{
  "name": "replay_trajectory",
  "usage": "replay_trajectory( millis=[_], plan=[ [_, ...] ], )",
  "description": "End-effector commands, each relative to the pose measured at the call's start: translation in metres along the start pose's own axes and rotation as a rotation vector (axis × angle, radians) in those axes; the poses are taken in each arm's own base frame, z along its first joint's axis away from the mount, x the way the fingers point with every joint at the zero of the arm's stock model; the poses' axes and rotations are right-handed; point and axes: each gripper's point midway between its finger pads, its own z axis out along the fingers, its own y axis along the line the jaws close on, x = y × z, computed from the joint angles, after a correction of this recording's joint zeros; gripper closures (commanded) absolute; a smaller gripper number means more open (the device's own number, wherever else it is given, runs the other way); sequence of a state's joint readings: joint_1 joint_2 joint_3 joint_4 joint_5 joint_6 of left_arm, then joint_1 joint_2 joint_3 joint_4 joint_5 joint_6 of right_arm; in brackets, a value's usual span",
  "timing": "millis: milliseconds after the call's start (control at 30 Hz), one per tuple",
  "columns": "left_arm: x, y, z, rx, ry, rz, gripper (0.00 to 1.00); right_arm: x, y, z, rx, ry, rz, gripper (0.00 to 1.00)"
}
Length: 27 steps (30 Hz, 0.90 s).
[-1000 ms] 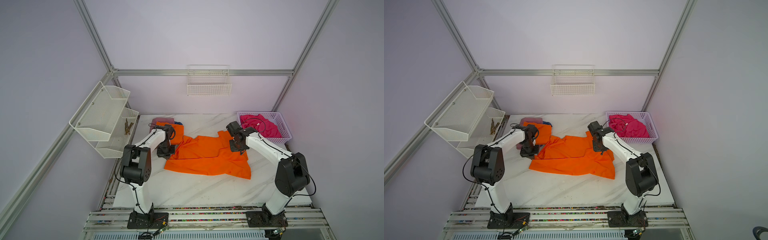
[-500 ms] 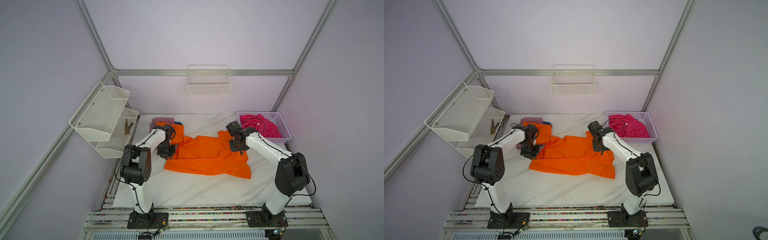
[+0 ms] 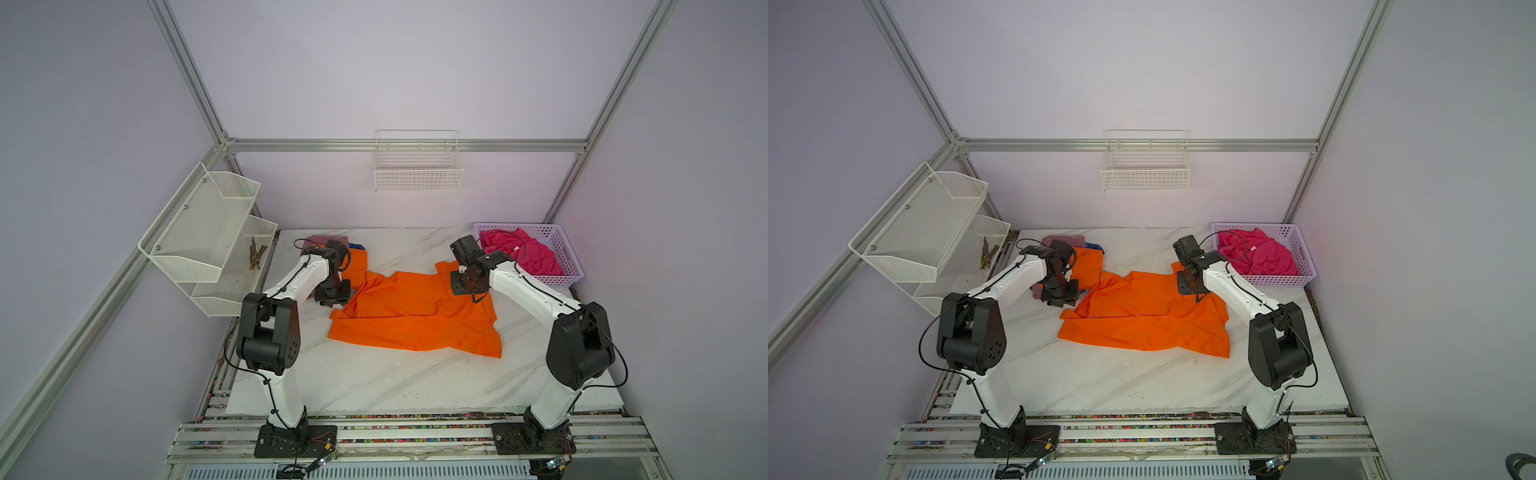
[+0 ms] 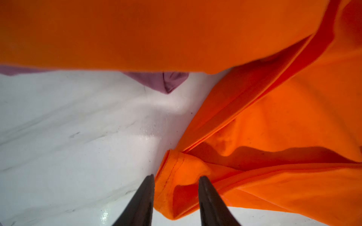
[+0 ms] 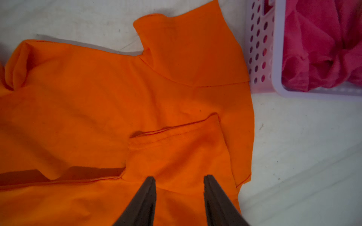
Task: Fold and stack t-shirts
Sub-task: Fold the T-shirt.
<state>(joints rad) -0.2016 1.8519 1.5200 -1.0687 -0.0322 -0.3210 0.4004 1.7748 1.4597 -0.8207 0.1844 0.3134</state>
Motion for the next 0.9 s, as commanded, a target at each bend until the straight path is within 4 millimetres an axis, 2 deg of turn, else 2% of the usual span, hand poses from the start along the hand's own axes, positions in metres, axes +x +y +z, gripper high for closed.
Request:
replay_trajectory(
  millis=[0, 67, 133, 233, 300, 333, 433, 600, 867],
  plan=[
    [-0.038, -0.007, -0.045, 0.017, -0.21, 0.035, 0.58, -0.017, 0.025, 0.001, -0.103, -0.039, 0.018, 0.57],
    [-0.045, -0.01, -0.049, 0.024, -0.234, 0.055, 0.58, -0.017, 0.03, 0.001, -0.117, -0.044, 0.015, 0.59],
    [-0.048, -0.014, -0.046, 0.04, -0.227, 0.061, 0.62, -0.017, 0.033, 0.002, -0.126, -0.042, 0.007, 0.67],
    [-0.05, -0.032, -0.042, 0.11, -0.218, 0.082, 0.79, -0.016, 0.035, 0.004, -0.131, -0.036, 0.005, 0.85],
    [-0.053, -0.044, -0.04, 0.121, -0.23, 0.125, 0.97, -0.014, 0.035, 0.006, -0.135, -0.028, 0.01, 1.0],
    [-0.053, -0.051, -0.038, 0.132, -0.232, 0.149, 1.0, -0.012, 0.036, 0.007, -0.138, -0.022, 0.014, 1.0],
    [-0.046, -0.075, -0.028, 0.201, -0.204, 0.231, 1.0, -0.003, 0.043, 0.011, -0.17, 0.003, 0.014, 1.0],
    [-0.023, -0.11, -0.013, 0.269, -0.157, 0.342, 1.0, 0.016, 0.053, 0.019, -0.178, 0.046, -0.016, 1.0],
    [-0.009, -0.113, 0.016, 0.252, -0.091, 0.358, 1.0, 0.037, 0.053, 0.037, -0.143, 0.096, -0.029, 1.0]
  ],
)
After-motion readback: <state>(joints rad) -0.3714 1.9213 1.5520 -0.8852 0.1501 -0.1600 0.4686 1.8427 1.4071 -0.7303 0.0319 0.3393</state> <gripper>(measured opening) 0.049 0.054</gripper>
